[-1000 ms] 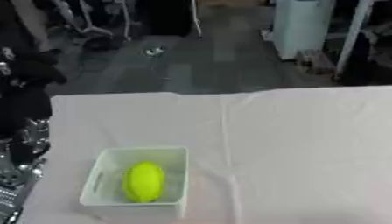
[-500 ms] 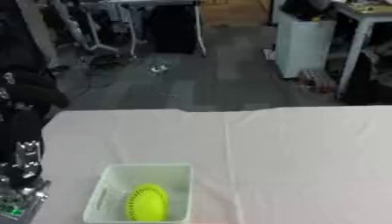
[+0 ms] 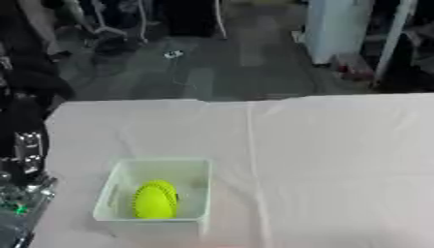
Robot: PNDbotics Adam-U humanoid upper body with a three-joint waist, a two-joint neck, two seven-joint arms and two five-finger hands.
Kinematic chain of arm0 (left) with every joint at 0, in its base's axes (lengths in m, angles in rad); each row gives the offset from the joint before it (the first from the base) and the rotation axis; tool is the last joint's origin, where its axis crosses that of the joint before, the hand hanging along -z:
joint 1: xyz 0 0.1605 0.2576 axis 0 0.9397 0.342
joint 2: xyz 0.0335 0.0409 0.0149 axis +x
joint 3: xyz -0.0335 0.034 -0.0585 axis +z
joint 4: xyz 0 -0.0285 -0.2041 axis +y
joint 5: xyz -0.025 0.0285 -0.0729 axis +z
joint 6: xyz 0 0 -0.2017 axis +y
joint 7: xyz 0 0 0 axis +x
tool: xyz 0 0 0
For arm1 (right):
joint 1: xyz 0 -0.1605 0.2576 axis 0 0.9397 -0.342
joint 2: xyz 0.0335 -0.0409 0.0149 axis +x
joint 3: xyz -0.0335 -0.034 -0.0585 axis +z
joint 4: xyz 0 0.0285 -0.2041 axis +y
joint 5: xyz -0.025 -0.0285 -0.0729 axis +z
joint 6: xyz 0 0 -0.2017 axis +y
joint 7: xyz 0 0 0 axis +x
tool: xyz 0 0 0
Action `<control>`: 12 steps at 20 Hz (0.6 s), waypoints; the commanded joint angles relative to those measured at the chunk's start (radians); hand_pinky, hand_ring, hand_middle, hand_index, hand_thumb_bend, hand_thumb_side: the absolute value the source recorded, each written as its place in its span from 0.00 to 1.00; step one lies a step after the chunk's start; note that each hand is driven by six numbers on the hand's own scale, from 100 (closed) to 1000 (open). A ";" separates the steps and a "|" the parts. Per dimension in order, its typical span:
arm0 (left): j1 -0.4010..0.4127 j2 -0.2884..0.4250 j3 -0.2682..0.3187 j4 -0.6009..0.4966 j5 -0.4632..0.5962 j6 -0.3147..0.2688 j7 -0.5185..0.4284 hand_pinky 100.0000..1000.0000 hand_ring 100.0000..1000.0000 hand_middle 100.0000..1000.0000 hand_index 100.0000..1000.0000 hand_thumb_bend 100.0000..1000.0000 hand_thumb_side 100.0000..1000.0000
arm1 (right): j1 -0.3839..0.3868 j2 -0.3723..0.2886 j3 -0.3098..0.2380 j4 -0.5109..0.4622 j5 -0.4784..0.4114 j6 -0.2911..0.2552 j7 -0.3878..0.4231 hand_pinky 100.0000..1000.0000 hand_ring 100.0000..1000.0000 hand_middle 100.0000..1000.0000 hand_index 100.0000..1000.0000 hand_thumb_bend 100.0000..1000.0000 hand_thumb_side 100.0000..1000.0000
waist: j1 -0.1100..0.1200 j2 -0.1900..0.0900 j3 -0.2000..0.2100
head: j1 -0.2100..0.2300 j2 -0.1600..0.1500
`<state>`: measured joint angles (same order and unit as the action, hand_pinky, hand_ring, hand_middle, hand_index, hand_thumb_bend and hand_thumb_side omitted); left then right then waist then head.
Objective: Pick up objects on the table and place them in the box.
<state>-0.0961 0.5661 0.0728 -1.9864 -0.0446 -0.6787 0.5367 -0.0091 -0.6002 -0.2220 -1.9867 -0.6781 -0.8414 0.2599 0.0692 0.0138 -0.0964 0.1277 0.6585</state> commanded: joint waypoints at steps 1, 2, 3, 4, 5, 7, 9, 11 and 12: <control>-0.001 0.019 0.010 -0.014 0.012 -0.015 0.002 0.25 0.31 0.46 0.51 0.05 0.62 | -0.016 -0.028 -0.003 -0.013 -0.013 -0.037 0.025 0.03 0.38 0.39 0.52 0.00 0.88 | -0.001 -0.006 -0.001 | 0.014 0.036; 0.002 0.018 0.012 -0.014 0.013 -0.016 0.001 0.25 0.31 0.46 0.51 0.05 0.62 | -0.023 -0.029 -0.002 -0.013 -0.024 -0.051 0.039 0.03 0.38 0.39 0.53 0.00 0.93 | -0.001 -0.006 -0.002 | 0.022 0.053; 0.004 0.018 0.015 -0.014 0.012 -0.015 0.001 0.25 0.31 0.46 0.51 0.05 0.62 | -0.029 -0.030 -0.004 -0.013 -0.038 -0.058 0.053 0.03 0.37 0.37 0.50 0.00 0.80 | 0.000 -0.006 -0.002 | 0.026 0.067; 0.007 0.016 0.019 -0.014 0.011 -0.016 0.002 0.25 0.31 0.46 0.51 0.05 0.62 | -0.039 -0.032 -0.010 -0.013 -0.058 -0.062 0.071 0.03 0.37 0.37 0.50 0.00 0.81 | 0.000 -0.005 -0.003 | 0.028 0.080; 0.010 0.015 0.021 -0.014 0.011 -0.016 0.004 0.25 0.31 0.45 0.51 0.06 0.62 | -0.047 -0.034 -0.017 -0.013 -0.080 -0.064 0.090 0.03 0.36 0.35 0.48 0.00 0.74 | 0.001 -0.005 -0.004 | 0.031 0.091; 0.013 0.014 0.025 -0.014 0.009 -0.016 0.006 0.24 0.31 0.45 0.51 0.05 0.62 | -0.055 -0.037 -0.034 -0.013 -0.124 -0.065 0.128 0.01 0.34 0.34 0.46 0.00 0.62 | 0.001 -0.003 -0.006 | 0.031 0.105; 0.015 0.013 0.025 -0.014 0.007 -0.016 0.006 0.24 0.31 0.45 0.51 0.05 0.62 | -0.060 -0.041 -0.056 -0.013 -0.165 -0.065 0.159 0.00 0.32 0.32 0.44 0.03 0.54 | 0.002 -0.001 -0.008 | 0.018 0.110; 0.016 0.013 0.025 -0.014 0.004 -0.016 0.004 0.24 0.31 0.45 0.51 0.05 0.62 | -0.062 -0.044 -0.080 -0.013 -0.199 -0.066 0.170 0.00 0.30 0.30 0.44 0.10 0.47 | 0.002 0.001 -0.011 | 0.004 0.111; 0.017 0.012 0.025 -0.014 0.003 -0.016 0.003 0.24 0.31 0.45 0.51 0.05 0.62 | -0.064 -0.045 -0.096 -0.013 -0.217 -0.066 0.161 0.00 0.29 0.29 0.45 0.10 0.46 | 0.002 0.002 -0.013 | -0.006 0.111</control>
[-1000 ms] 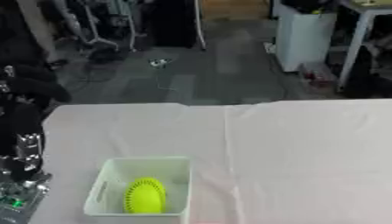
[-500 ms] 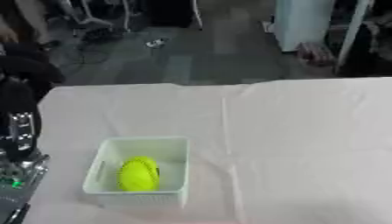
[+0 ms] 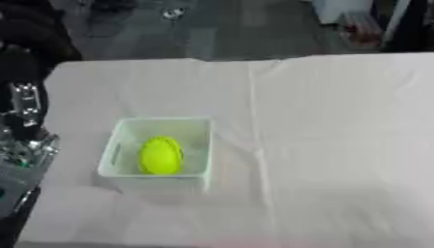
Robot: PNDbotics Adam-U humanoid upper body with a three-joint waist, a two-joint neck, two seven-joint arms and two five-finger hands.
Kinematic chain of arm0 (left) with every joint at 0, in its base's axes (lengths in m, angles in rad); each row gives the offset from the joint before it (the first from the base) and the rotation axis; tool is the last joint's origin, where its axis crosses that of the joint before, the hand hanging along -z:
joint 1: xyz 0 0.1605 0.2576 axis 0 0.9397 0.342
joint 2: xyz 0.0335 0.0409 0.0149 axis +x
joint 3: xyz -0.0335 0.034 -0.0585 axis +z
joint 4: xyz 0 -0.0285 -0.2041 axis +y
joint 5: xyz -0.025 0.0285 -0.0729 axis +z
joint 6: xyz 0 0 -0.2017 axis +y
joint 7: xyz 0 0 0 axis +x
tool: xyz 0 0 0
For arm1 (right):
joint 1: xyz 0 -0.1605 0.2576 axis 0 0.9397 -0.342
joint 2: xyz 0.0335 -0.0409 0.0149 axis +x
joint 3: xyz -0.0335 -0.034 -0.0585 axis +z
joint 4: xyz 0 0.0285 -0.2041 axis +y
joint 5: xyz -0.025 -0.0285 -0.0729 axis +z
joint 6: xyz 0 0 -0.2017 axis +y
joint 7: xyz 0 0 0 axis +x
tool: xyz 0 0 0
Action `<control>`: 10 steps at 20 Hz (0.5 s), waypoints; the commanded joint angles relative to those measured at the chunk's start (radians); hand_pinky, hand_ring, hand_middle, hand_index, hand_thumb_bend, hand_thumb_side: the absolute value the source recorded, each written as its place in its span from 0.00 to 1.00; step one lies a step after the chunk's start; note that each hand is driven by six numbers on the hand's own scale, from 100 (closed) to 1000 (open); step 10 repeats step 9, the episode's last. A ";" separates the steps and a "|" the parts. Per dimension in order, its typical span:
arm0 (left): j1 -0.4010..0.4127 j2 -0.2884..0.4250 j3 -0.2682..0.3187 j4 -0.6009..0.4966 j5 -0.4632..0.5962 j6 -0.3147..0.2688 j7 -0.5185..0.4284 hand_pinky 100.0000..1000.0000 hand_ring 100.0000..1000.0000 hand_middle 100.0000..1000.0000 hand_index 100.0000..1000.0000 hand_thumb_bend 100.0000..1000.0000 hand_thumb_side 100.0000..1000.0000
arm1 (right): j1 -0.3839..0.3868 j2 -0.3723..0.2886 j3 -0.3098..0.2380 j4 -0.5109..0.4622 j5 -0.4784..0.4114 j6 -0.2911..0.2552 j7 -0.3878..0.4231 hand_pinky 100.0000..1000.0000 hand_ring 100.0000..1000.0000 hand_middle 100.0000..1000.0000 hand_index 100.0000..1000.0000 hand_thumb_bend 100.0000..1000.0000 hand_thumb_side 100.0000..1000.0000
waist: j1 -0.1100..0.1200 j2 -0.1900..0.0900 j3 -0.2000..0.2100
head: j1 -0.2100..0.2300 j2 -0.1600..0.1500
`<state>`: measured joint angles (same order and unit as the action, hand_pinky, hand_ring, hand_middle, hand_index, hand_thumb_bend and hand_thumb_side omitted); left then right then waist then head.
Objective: Pick up objects on the table and place them in the box.
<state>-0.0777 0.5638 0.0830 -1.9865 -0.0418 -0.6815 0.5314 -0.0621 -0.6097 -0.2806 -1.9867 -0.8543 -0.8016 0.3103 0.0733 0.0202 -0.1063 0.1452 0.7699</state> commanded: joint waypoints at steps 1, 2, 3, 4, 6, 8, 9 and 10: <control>0.000 0.015 0.015 -0.014 -0.001 -0.013 0.008 0.24 0.30 0.45 0.51 0.05 0.62 | -0.012 -0.038 -0.050 -0.013 -0.053 -0.105 0.097 0.00 0.29 0.29 0.45 0.11 0.45 | -0.002 -0.004 -0.005 | -0.027 0.000; 0.002 0.014 0.015 -0.014 -0.002 -0.013 0.007 0.24 0.30 0.45 0.51 0.05 0.62 | -0.012 -0.040 -0.058 -0.013 -0.059 -0.105 0.083 0.00 0.29 0.29 0.46 0.11 0.45 | -0.001 -0.003 -0.006 | -0.026 0.000; 0.003 0.013 0.015 -0.014 -0.003 -0.013 0.006 0.24 0.30 0.45 0.51 0.05 0.62 | -0.012 -0.043 -0.062 -0.013 -0.060 -0.105 0.073 0.00 0.29 0.29 0.46 0.12 0.44 | 0.000 -0.003 -0.007 | -0.023 0.000; 0.006 0.013 0.014 -0.014 -0.004 -0.013 0.005 0.24 0.30 0.45 0.51 0.05 0.62 | -0.014 -0.045 -0.060 -0.013 -0.057 -0.105 0.069 0.00 0.29 0.29 0.46 0.12 0.44 | 0.000 -0.004 -0.007 | -0.015 0.000; 0.009 0.012 0.010 -0.014 -0.006 -0.014 -0.001 0.23 0.30 0.45 0.51 0.05 0.62 | -0.016 -0.047 -0.048 -0.013 -0.049 -0.105 0.074 0.00 0.30 0.32 0.48 0.02 0.49 | 0.001 -0.004 -0.007 | -0.003 -0.016; 0.011 0.012 0.006 -0.014 -0.008 -0.014 -0.009 0.23 0.30 0.45 0.51 0.05 0.62 | -0.015 -0.045 -0.034 -0.013 -0.045 -0.105 0.088 0.00 0.32 0.34 0.49 0.00 0.57 | 0.002 -0.004 -0.007 | 0.008 -0.041; 0.012 0.011 0.004 -0.014 -0.008 -0.013 -0.014 0.23 0.30 0.45 0.51 0.05 0.62 | -0.013 -0.043 -0.029 -0.013 -0.045 -0.105 0.094 0.00 0.32 0.35 0.49 0.00 0.63 | 0.002 -0.005 -0.007 | 0.011 -0.052; 0.012 0.011 0.004 -0.014 -0.008 -0.013 -0.014 0.23 0.30 0.45 0.51 0.05 0.62 | -0.013 -0.043 -0.029 -0.013 -0.045 -0.105 0.094 0.00 0.32 0.35 0.49 0.00 0.63 | 0.002 -0.005 -0.007 | 0.011 -0.052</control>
